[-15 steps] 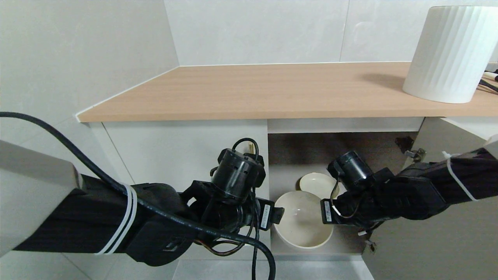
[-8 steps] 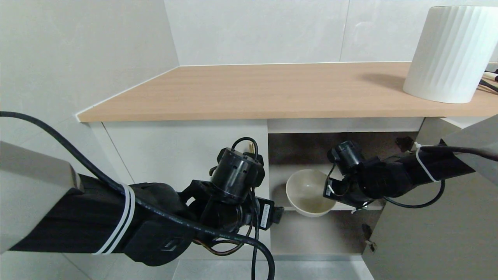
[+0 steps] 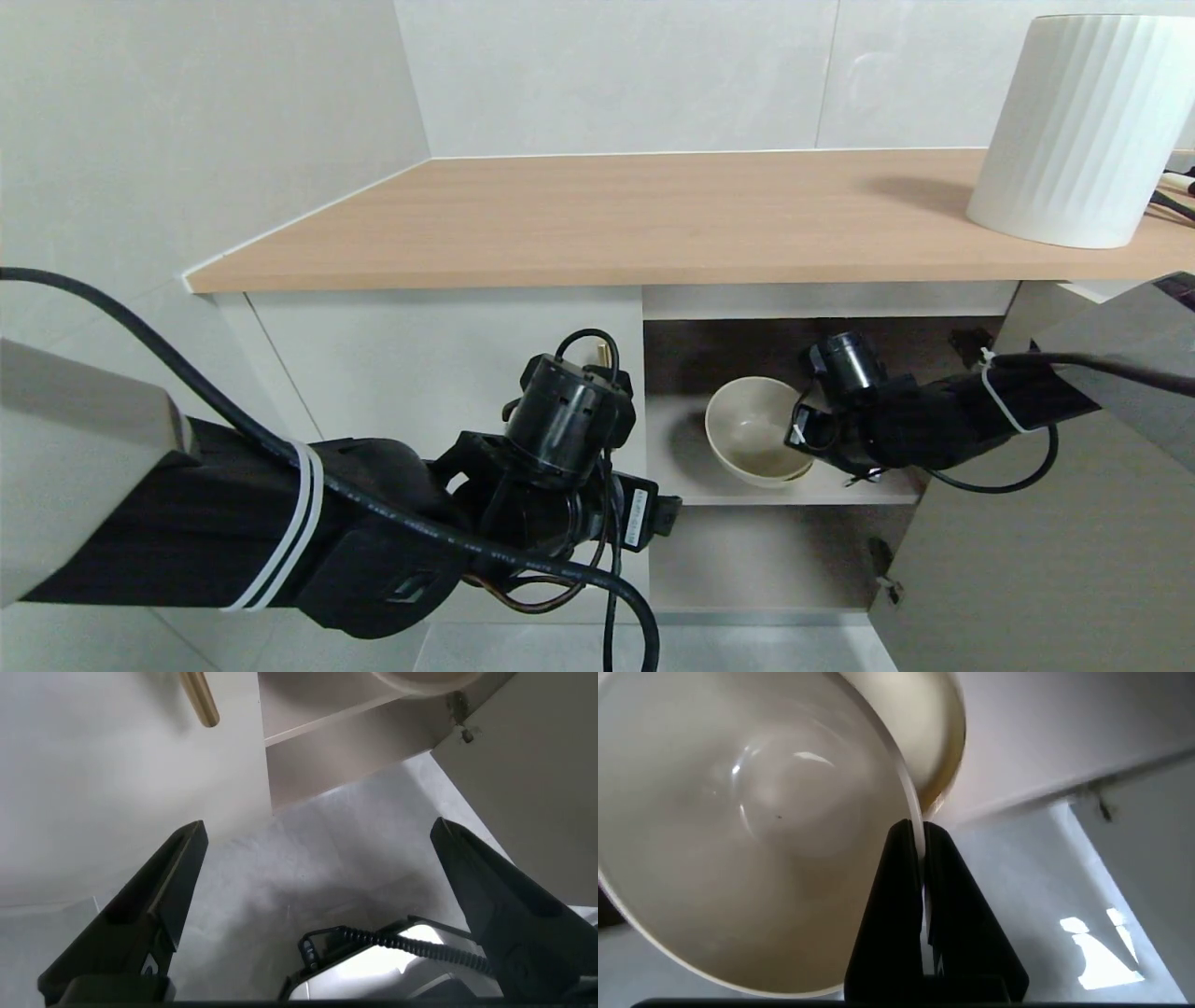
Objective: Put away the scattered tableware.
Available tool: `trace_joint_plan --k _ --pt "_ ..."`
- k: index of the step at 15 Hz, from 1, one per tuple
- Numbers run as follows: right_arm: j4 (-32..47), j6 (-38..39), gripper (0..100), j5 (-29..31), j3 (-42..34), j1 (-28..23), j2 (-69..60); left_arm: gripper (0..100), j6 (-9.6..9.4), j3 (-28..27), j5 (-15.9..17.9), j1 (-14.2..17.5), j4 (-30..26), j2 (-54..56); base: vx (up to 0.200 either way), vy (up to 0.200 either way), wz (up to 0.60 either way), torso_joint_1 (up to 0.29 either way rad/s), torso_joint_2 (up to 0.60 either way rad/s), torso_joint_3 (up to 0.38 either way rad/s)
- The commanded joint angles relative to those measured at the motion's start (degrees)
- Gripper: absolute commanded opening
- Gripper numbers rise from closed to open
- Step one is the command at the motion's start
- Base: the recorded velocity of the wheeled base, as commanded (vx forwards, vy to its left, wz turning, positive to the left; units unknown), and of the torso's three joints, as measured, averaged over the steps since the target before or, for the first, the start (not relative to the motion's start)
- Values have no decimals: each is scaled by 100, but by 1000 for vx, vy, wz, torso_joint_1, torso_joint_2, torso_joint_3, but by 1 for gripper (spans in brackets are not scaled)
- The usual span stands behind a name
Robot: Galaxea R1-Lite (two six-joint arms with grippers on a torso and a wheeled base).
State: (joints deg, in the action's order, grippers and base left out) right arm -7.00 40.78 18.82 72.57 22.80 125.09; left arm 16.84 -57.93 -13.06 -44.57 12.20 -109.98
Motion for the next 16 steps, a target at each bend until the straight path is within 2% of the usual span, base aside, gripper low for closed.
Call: trace_joint_plan --k 1,3,16 --pt "-30 -8 0 25 11 -56 68 100 4 1 -4 1 1 3 0 0 0 0 0 0" --pt "-153 -17 0 157 161 -144 297 100 4 1 -83 1 1 -6 0 0 0 0 0 0" --pt "-153 -26 0 315 803 -328 965 100 4 1 -83 1 1 -23 0 0 0 0 0 0"
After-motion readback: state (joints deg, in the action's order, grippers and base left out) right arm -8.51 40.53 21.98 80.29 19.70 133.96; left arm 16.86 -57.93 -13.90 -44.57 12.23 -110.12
